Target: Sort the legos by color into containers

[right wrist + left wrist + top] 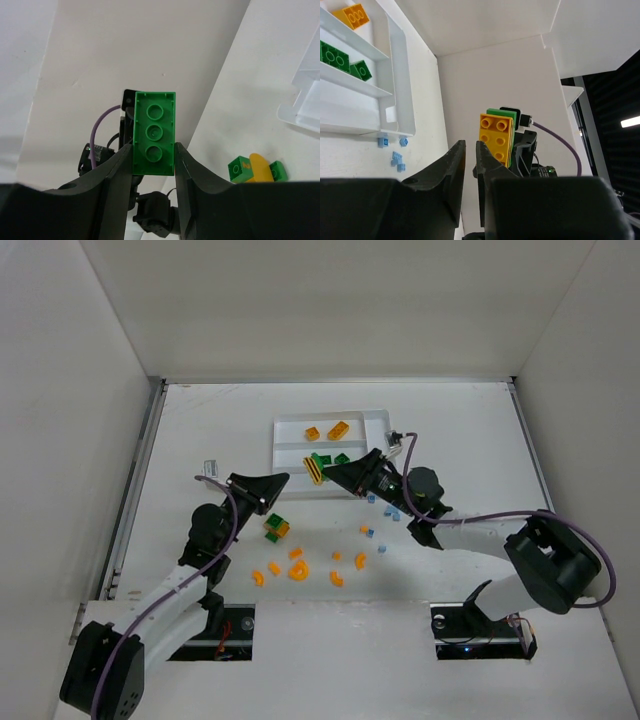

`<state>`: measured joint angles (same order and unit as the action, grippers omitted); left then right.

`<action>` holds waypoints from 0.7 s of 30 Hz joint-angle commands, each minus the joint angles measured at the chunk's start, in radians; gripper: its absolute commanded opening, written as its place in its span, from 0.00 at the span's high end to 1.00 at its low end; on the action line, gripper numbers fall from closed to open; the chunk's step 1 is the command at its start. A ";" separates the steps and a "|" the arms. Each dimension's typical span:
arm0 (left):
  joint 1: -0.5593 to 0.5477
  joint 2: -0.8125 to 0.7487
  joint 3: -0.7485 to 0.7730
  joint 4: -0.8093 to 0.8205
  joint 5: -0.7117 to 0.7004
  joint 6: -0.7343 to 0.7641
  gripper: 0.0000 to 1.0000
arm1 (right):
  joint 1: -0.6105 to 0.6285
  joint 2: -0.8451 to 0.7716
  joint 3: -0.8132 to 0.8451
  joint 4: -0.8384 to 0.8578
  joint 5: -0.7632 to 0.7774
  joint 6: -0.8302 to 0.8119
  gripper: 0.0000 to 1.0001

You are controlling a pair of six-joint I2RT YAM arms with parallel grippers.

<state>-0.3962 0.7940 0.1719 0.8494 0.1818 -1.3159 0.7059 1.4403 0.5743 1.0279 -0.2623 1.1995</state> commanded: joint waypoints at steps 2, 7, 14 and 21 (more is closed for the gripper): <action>-0.026 0.025 0.009 0.054 -0.016 0.018 0.87 | 0.007 0.008 0.028 0.015 0.000 -0.032 0.62; -0.045 0.048 0.017 0.102 -0.016 0.020 0.66 | 0.011 0.049 0.052 0.035 0.011 -0.026 0.62; -0.057 0.056 0.026 0.117 -0.024 0.026 0.48 | 0.028 0.091 0.076 0.075 0.017 0.009 0.62; -0.077 0.106 0.046 0.166 -0.050 0.040 0.50 | 0.071 0.178 0.105 0.190 0.012 0.100 0.63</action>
<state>-0.4652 0.8875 0.1738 0.9176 0.1471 -1.2984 0.7578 1.5890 0.6350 1.0855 -0.2508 1.2499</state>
